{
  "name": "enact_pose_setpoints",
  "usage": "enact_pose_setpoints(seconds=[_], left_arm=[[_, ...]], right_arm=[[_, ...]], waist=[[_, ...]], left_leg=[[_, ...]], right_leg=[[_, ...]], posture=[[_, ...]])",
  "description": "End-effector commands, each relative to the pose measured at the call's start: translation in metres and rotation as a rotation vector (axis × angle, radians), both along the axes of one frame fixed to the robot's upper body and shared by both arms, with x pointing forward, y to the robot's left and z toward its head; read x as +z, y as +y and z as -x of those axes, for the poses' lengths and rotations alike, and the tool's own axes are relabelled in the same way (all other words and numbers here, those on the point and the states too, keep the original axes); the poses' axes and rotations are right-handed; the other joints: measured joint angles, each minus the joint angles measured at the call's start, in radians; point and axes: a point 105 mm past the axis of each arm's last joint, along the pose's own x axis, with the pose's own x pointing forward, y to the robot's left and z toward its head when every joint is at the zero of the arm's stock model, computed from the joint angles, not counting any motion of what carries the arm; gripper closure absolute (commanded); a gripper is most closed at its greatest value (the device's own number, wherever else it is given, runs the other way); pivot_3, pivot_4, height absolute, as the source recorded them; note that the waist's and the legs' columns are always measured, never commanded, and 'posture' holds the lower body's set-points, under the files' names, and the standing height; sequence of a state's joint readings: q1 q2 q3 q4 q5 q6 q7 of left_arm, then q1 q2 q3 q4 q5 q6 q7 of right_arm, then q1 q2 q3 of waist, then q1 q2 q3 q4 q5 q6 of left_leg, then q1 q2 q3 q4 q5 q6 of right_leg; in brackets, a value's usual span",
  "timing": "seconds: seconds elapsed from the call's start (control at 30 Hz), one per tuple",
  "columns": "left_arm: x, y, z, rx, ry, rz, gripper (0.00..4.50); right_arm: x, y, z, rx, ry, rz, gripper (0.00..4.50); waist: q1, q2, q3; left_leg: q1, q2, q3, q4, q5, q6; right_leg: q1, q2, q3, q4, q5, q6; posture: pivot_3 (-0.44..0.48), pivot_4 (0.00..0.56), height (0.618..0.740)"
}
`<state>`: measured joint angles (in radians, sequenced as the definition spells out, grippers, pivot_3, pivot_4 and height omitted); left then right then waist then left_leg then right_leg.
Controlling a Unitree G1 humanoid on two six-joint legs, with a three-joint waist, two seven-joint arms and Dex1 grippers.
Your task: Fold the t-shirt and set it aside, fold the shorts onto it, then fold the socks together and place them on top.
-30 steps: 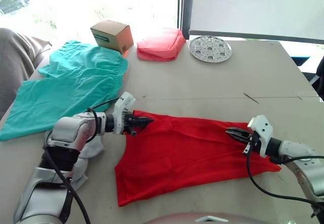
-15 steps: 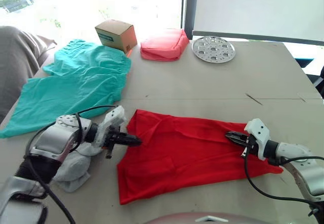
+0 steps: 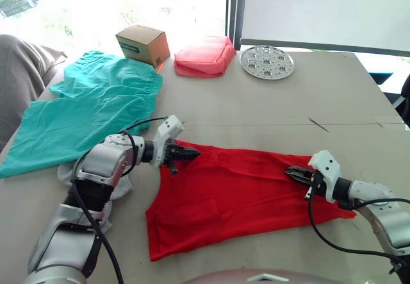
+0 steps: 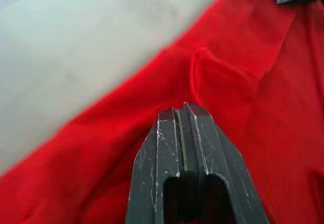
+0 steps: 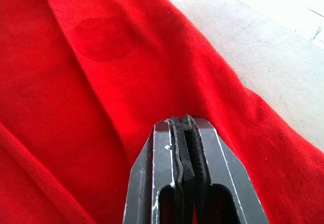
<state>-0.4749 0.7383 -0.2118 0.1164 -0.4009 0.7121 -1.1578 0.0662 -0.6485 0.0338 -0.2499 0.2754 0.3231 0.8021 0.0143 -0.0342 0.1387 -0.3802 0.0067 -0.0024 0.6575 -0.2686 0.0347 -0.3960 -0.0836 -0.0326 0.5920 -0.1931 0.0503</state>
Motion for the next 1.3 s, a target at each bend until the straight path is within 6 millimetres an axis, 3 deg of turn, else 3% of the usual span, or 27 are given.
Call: enact_pose_setpoints(seconds=[0.03,0.17,0.3,0.4,0.53,0.57,0.6,0.67,0.73,0.8,0.9,0.93,1.07,1.13,1.3], left_arm=[[0.004,-0.003,0.018,-0.147,-0.016,0.001,4.46],[0.022,0.003,0.041,-0.28,0.025,0.113,4.46],[0.014,0.023,0.052,-0.351,0.023,0.023,4.46],[0.016,0.027,0.036,-0.27,-0.043,0.024,4.46],[0.039,0.007,0.015,-0.182,-0.144,0.178,4.46],[0.041,-0.001,0.014,-0.171,-0.156,0.201,3.83],[0.042,-0.007,0.012,-0.155,-0.166,0.22,3.69],[0.038,-0.018,0.011,-0.129,-0.175,0.233,2.84],[0.025,-0.03,0.011,-0.105,-0.192,0.211,2.53],[0.015,-0.045,0.016,-0.105,-0.184,0.213,2.73],[0.004,-0.064,0.019,-0.077,-0.185,0.213,4.16],[0.0,-0.069,0.018,-0.056,-0.181,0.209,4.43],[-0.019,-0.069,0.015,0.028,-0.143,0.171,4.43],[-0.025,-0.058,0.015,0.069,-0.108,0.167,4.43],[-0.027,-0.022,0.019,0.172,-0.027,0.188,4.43]], right_arm=[[0.002,0.004,0.001,0.015,-0.013,0.0,4.5],[0.002,0.004,0.001,0.015,-0.013,-0.001,4.5],[0.0,0.005,0.001,0.015,-0.009,-0.002,4.5],[0.0,0.006,0.001,0.016,-0.008,-0.003,4.5],[0.008,0.004,-0.003,-0.01,-0.03,-0.036,4.5],[0.016,0.007,-0.004,-0.009,-0.051,-0.076,4.5],[0.024,0.01,-0.004,-0.003,-0.068,-0.113,4.5],[0.033,0.019,-0.001,0.031,-0.075,-0.179,4.5],[0.033,0.032,0.005,0.089,-0.058,-0.195,4.5],[0.026,0.039,0.003,0.096,-0.052,-0.159,4.5],[0.016,0.048,-0.006,0.062,-0.04,-0.118,4.5],[0.013,0.052,-0.009,0.056,-0.036,-0.103,4.5],[-0.002,0.055,-0.014,0.001,0.014,-0.033,4.5],[-0.009,0.038,-0.013,-0.082,0.055,-0.026,4.5],[-0.011,-0.033,-0.006,-0.432,0.133,-0.094,4.5]], waist=[[0.0,0.0,0.0],[-0.001,0.001,0.0],[0.002,0.001,0.0],[0.002,0.001,0.001],[0.005,-0.002,-0.001],[0.003,-0.001,-0.001],[0.001,-0.001,0.0],[0.0,0.0,0.0],[0.0,0.001,0.0],[0.0,0.001,0.0],[0.0,0.001,0.0],[0.001,0.0,0.0],[0.001,0.001,0.0],[0.001,0.0,-0.002],[0.003,0.002,-0.008]], left_leg=[[0.0,0.0,0.0,0.0,0.0,0.0],[0.0,0.002,0.0,0.0,0.0,0.0],[0.0,0.003,0.0,0.0,0.0,0.0],[0.0,0.002,0.0,0.0,0.0,0.0],[-0.001,0.002,-0.001,0.0,0.0,0.0],[-0.001,0.002,-0.001,0.0,0.0,0.0],[-0.001,0.002,-0.001,0.0,0.0,0.0],[-0.001,0.002,-0.001,0.0,0.0,0.0],[0.0,0.002,-0.001,0.0,0.0,0.0],[0.0,0.001,-0.001,0.0,0.0,0.0],[0.0,0.0,0.0,0.0,0.0,0.0],[0.0,0.0,0.0,0.0,0.0,0.0],[0.0,0.0,-0.001,0.0,0.0,0.0],[0.0,0.0,-0.001,0.0,0.0,0.0],[0.001,0.001,-0.001,0.0,0.0,0.0]], right_leg=[[0.0,0.0,0.0,0.0,0.0,0.0],[0.0,0.0,0.0,0.0,0.0,0.0],[0.0,0.0,0.0,-0.001,-0.001,0.001],[0.0,-0.001,0.0,-0.001,-0.001,0.001],[0.0,-0.001,-0.001,0.0,-0.001,0.002],[0.0,-0.001,-0.001,0.0,-0.001,0.001],[0.0,-0.001,-0.001,0.0,0.0,0.0],[0.0,-0.001,-0.001,0.0,0.001,0.001],[0.0,0.0,-0.001,0.0,0.002,0.003],[0.0,0.0,0.0,0.0,0.002,0.003],[0.0,0.0,0.0,0.0,0.0,0.0],[0.0,0.0,0.0,0.0,0.0,0.0],[0.0,0.0,0.0,0.0,0.0,0.0],[0.0,0.0,0.0,0.0,0.0,0.0],[0.001,-0.001,-0.001,0.0,0.0,0.0]], posture=[[0.0,0.15,0.739],[0.0,0.15,0.739],[0.0,0.15,0.739],[0.0,0.15,0.739],[0.0,0.15,0.739],[0.0,0.15,0.739],[0.0,0.15,0.739],[0.0,0.15,0.739],[0.0,0.15,0.739],[0.0,0.15,0.739],[0.0,0.15,0.739],[0.0,0.15,0.739],[0.0,0.15,0.739],[0.0,0.15,0.739],[0.0,0.15,0.739]])
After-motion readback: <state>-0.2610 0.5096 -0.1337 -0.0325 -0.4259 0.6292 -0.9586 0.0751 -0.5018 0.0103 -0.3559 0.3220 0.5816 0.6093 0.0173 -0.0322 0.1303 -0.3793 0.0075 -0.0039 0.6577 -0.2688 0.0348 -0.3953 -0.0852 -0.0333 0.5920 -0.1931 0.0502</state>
